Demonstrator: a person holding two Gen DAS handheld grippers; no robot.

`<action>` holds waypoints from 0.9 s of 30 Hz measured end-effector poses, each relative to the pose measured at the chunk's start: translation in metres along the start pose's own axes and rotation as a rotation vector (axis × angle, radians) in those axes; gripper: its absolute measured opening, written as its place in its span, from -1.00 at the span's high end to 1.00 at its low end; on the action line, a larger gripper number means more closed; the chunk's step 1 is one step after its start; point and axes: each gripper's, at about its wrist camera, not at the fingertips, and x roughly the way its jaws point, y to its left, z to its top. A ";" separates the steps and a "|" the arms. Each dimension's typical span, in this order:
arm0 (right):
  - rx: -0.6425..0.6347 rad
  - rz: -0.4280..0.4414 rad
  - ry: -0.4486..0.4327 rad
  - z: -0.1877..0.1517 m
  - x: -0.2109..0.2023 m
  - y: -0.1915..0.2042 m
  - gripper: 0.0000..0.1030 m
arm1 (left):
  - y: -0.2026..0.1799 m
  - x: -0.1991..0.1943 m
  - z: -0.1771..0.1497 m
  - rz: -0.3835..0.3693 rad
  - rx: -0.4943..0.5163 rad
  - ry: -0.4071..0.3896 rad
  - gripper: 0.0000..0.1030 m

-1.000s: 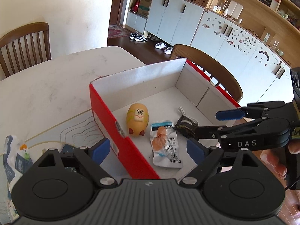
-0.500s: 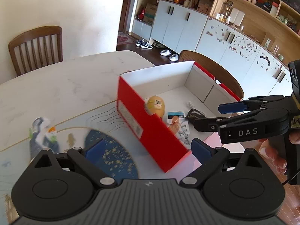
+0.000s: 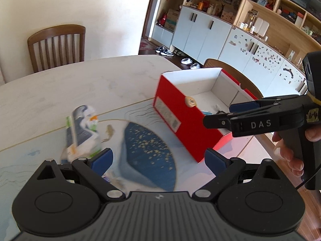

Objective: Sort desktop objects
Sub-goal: 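Withdraw both tools from the shoebox back over the table items, then grasp the white-and-grey bag with the right gripper while the left grasps the silver foil bag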

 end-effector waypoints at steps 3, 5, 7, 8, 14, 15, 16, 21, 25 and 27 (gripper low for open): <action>-0.017 0.015 0.000 0.005 0.004 0.016 -0.61 | 0.013 -0.009 -0.004 0.015 -0.014 -0.008 -0.91; -0.030 0.028 -0.001 0.009 0.007 0.026 -0.61 | 0.022 -0.015 -0.007 0.028 -0.022 -0.011 -0.91; -0.040 0.041 -0.001 0.013 0.010 0.036 -0.61 | 0.031 -0.022 -0.010 0.038 -0.031 -0.018 -0.91; -0.049 0.050 -0.002 0.015 0.012 0.042 -0.61 | 0.035 -0.024 -0.012 0.046 -0.033 -0.020 -0.91; -0.094 0.085 0.001 0.028 0.025 0.070 -0.61 | 0.064 -0.033 -0.025 0.081 -0.088 -0.006 -0.91; -0.101 0.089 0.005 0.030 0.028 0.074 -0.61 | 0.069 -0.034 -0.028 0.086 -0.098 -0.004 -0.91; -0.106 0.093 0.007 0.032 0.030 0.078 -0.61 | 0.073 -0.034 -0.030 0.092 -0.108 -0.001 -0.91; -0.125 0.115 0.022 0.039 0.045 0.094 -0.61 | 0.088 -0.034 -0.039 0.115 -0.136 0.016 -0.91; -0.140 0.132 0.031 0.042 0.055 0.105 -0.61 | 0.097 -0.033 -0.045 0.133 -0.133 0.023 -0.91; -0.148 0.139 0.037 0.044 0.060 0.111 -0.61 | 0.103 -0.033 -0.048 0.145 -0.131 0.031 -0.91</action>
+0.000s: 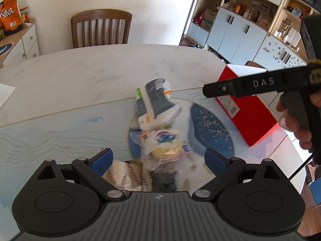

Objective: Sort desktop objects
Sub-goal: 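Grasp the white-and-grey bag with the right gripper while the left grasps the silver foil bag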

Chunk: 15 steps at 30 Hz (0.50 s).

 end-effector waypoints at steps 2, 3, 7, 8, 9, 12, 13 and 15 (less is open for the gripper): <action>-0.004 0.005 0.005 0.003 0.005 0.003 -0.61 | 0.007 0.002 -0.003 0.011 -0.002 0.012 -0.91; -0.005 0.007 0.007 0.004 0.007 0.004 -0.61 | 0.011 0.004 -0.004 0.016 -0.003 0.019 -0.91; -0.003 0.008 0.020 0.007 0.018 0.008 -0.61 | 0.024 0.011 -0.009 0.029 -0.009 0.042 -0.91; -0.001 0.007 0.023 0.008 0.021 0.008 -0.61 | 0.027 0.014 -0.010 0.031 -0.009 0.049 -0.91; 0.001 0.007 0.027 0.008 0.023 0.008 -0.61 | 0.030 0.016 -0.010 0.031 -0.008 0.055 -0.91; 0.011 0.006 0.035 0.011 0.032 0.011 -0.61 | 0.039 0.024 -0.011 0.011 0.001 0.085 -0.91; 0.013 0.006 0.038 0.012 0.034 0.012 -0.61 | 0.043 0.027 -0.011 0.004 0.001 0.092 -0.91; 0.016 0.005 0.044 0.013 0.040 0.013 -0.61 | 0.051 0.031 -0.012 -0.003 -0.003 0.104 -0.91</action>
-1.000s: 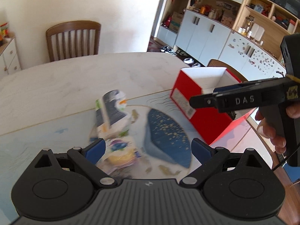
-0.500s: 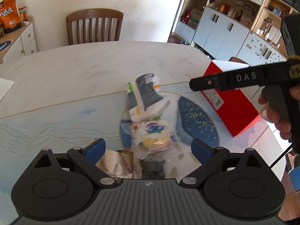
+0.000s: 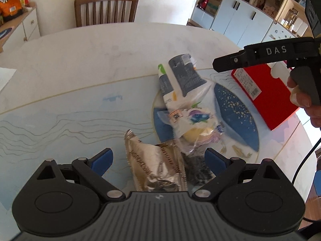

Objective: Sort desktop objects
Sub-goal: 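Grasp the white-and-grey bag with the right gripper while the left grasps the silver foil bag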

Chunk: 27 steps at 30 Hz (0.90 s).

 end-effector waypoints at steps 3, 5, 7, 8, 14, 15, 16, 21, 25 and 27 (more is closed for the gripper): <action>0.017 -0.001 0.013 0.002 0.011 0.002 -0.61 | 0.009 0.005 -0.001 -0.012 -0.010 0.015 -0.91; 0.026 -0.005 0.020 0.003 0.018 0.002 -0.61 | 0.013 0.008 -0.002 -0.015 -0.014 0.020 -0.91; 0.038 -0.008 0.029 0.004 0.026 0.003 -0.61 | 0.015 0.011 -0.003 -0.021 -0.014 0.022 -0.91; 0.044 -0.011 0.033 0.005 0.030 0.004 -0.61 | 0.015 0.014 -0.003 -0.023 -0.009 0.025 -0.91; 0.071 -0.026 0.062 0.007 0.053 0.004 -0.61 | 0.016 0.026 -0.002 -0.038 0.025 0.040 -0.91; 0.072 -0.028 0.066 0.007 0.056 0.004 -0.61 | 0.017 0.028 -0.002 -0.045 0.029 0.045 -0.91; 0.073 -0.031 0.069 0.007 0.059 0.005 -0.61 | 0.016 0.030 -0.002 -0.050 0.035 0.050 -0.91; 0.050 -0.044 0.076 0.006 0.069 0.010 -0.61 | 0.014 0.037 -0.003 -0.060 0.079 0.056 -0.91; 0.048 -0.050 0.089 0.005 0.077 0.009 -0.59 | 0.016 0.043 -0.004 -0.076 0.069 0.068 -0.89; 0.049 -0.056 0.096 0.005 0.081 0.007 -0.57 | 0.015 0.047 -0.004 -0.082 0.073 0.068 -0.89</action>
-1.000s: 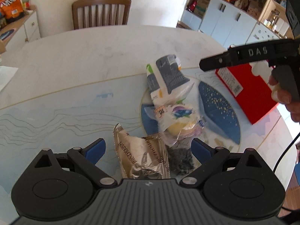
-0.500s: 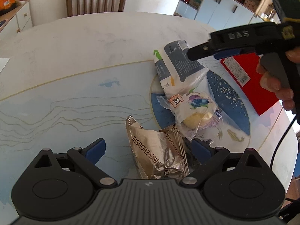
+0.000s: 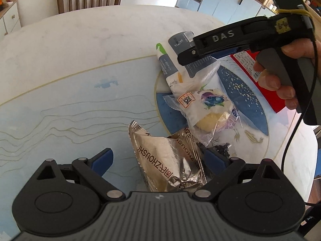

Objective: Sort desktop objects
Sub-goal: 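Grasp the white-and-grey bag with the right gripper while the left grasps the silver foil bag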

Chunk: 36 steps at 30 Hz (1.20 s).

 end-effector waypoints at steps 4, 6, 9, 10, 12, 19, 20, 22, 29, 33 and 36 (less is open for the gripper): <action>-0.004 -0.010 0.013 -0.001 0.007 0.000 -0.53 | 0.000 0.001 0.000 -0.008 -0.001 -0.006 -0.79; -0.003 -0.009 0.020 -0.001 0.010 -0.001 -0.52 | 0.000 0.000 0.000 -0.009 -0.002 -0.008 -0.67; -0.008 -0.004 0.027 -0.002 0.013 -0.001 -0.37 | -0.001 0.000 0.000 -0.009 0.000 -0.014 -0.52; -0.008 0.001 0.028 -0.003 0.014 -0.001 -0.32 | -0.001 0.000 0.000 -0.014 0.000 -0.015 -0.47; -0.008 0.007 0.028 -0.004 0.014 -0.002 -0.27 | 0.000 -0.002 -0.001 -0.019 -0.001 -0.015 -0.37; -0.016 0.011 0.030 -0.003 0.017 0.000 0.02 | 0.001 -0.004 -0.001 -0.023 -0.005 -0.018 -0.19; -0.018 0.010 0.028 -0.002 0.017 0.000 0.12 | 0.001 -0.004 -0.001 -0.023 -0.008 -0.018 -0.17; -0.022 0.008 0.026 -0.003 0.016 0.000 0.28 | 0.004 -0.005 -0.001 -0.027 -0.020 -0.018 -0.14; -0.052 -0.013 -0.007 -0.004 0.006 0.000 0.58 | 0.009 -0.008 0.000 -0.021 -0.058 -0.021 -0.04; -0.059 -0.018 -0.040 -0.004 -0.006 -0.002 0.61 | 0.011 -0.011 0.000 -0.014 -0.076 -0.027 -0.03; -0.052 -0.013 -0.055 -0.004 -0.017 -0.007 0.61 | 0.013 -0.016 0.000 0.001 -0.086 -0.041 -0.03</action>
